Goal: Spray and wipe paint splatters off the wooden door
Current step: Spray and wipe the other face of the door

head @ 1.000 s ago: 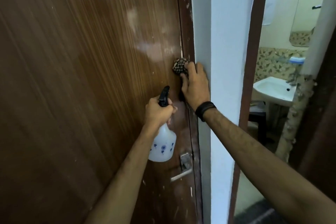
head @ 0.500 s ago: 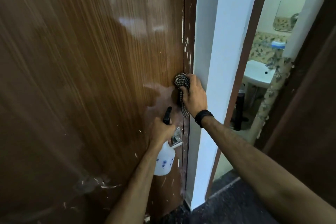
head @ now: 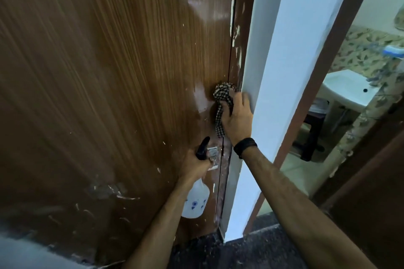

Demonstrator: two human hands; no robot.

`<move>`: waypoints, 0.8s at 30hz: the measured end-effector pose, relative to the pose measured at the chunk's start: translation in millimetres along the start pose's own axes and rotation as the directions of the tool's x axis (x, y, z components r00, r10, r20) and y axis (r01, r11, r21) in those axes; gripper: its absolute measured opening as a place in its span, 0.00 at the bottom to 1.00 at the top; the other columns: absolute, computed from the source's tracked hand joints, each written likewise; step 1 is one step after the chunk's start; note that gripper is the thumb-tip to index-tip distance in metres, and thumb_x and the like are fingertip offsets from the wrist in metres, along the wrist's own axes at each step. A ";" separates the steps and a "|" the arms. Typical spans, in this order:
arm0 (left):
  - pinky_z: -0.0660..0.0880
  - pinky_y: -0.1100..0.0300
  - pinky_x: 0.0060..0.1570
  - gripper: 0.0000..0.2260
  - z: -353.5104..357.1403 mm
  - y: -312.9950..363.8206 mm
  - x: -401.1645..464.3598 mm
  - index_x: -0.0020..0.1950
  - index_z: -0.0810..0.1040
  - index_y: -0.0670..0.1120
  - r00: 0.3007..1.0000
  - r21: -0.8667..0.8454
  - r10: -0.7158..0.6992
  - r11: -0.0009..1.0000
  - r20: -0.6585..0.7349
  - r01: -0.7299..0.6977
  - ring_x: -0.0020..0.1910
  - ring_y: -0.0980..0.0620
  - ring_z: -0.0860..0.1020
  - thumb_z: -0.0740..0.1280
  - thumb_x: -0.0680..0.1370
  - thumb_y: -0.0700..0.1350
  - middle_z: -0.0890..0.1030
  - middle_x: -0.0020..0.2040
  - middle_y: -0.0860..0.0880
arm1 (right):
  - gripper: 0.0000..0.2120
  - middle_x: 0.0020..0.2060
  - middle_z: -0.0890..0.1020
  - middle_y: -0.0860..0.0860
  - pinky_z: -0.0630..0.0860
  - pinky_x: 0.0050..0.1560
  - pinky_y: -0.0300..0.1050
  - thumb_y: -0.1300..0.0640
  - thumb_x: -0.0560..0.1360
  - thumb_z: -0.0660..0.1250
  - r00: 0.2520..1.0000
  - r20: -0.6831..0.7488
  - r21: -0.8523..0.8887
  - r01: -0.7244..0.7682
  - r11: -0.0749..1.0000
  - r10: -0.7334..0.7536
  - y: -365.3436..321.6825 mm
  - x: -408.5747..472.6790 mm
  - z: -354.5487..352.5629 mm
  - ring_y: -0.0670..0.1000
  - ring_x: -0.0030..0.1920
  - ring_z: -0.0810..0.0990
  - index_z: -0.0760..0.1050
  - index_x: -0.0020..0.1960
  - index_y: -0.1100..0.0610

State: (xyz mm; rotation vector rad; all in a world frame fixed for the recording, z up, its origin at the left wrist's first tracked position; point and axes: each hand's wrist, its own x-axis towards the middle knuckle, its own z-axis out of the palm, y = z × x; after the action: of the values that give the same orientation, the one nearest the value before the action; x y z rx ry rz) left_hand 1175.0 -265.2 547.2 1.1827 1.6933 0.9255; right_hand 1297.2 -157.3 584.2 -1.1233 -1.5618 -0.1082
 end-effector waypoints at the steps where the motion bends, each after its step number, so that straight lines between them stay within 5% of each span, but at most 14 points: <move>1: 0.71 0.58 0.38 0.10 3.5 -2.5 -0.2 0.50 0.80 0.46 0.999 -0.025 -0.022 0.999 -0.029 0.021 0.31 0.52 0.74 0.69 0.75 0.32 0.79 0.36 0.45 | 0.10 0.49 0.77 0.61 0.69 0.44 0.41 0.63 0.79 0.65 1.000 0.009 -0.007 0.014 1.000 -0.014 7.7 -9.4 5.7 0.54 0.49 0.71 0.75 0.59 0.64; 4: 0.74 0.55 0.40 0.11 15.0 -10.4 0.2 0.43 0.74 0.49 0.990 -0.083 -0.107 0.992 -0.095 0.099 0.35 0.50 0.76 0.71 0.75 0.34 0.79 0.36 0.48 | 0.10 0.49 0.77 0.62 0.76 0.41 0.50 0.64 0.78 0.66 0.995 0.102 0.009 -0.010 1.000 0.009 36.7 -57.0 25.1 0.59 0.46 0.75 0.75 0.60 0.61; 9: 0.71 0.62 0.26 0.02 19.9 -22.0 2.5 0.46 0.81 0.42 0.971 -0.123 -0.158 0.983 -0.179 0.138 0.25 0.57 0.76 0.71 0.76 0.36 0.81 0.35 0.46 | 0.18 0.49 0.75 0.62 0.80 0.36 0.54 0.69 0.75 0.68 0.958 0.278 0.077 -0.101 0.992 0.076 60.6 -111.3 32.6 0.62 0.42 0.77 0.68 0.60 0.54; 18: 0.71 0.63 0.26 0.09 13.1 -14.0 15.0 0.47 0.80 0.44 0.959 -0.156 -0.116 0.985 -0.259 0.077 0.25 0.56 0.75 0.73 0.72 0.32 0.83 0.41 0.44 | 0.13 0.44 0.73 0.58 0.75 0.31 0.45 0.66 0.78 0.68 0.977 0.136 0.134 0.149 0.980 -0.167 23.2 -65.7 37.7 0.55 0.38 0.74 0.74 0.61 0.61; 24: 0.73 0.63 0.27 0.09 14.7 -27.9 18.5 0.51 0.82 0.43 0.971 -0.132 -0.103 0.988 -0.215 0.076 0.29 0.55 0.77 0.74 0.72 0.34 0.83 0.41 0.46 | 0.26 0.52 0.73 0.58 0.81 0.34 0.55 0.72 0.73 0.69 0.921 0.387 0.082 0.013 0.997 -0.044 56.5 -118.4 36.5 0.59 0.45 0.77 0.67 0.64 0.53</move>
State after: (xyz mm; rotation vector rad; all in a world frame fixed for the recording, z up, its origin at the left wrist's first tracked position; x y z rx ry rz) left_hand 1176.0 -253.9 512.5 0.9416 1.8204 1.1215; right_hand 1297.0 -173.9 449.1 -1.1058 -1.9174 0.1672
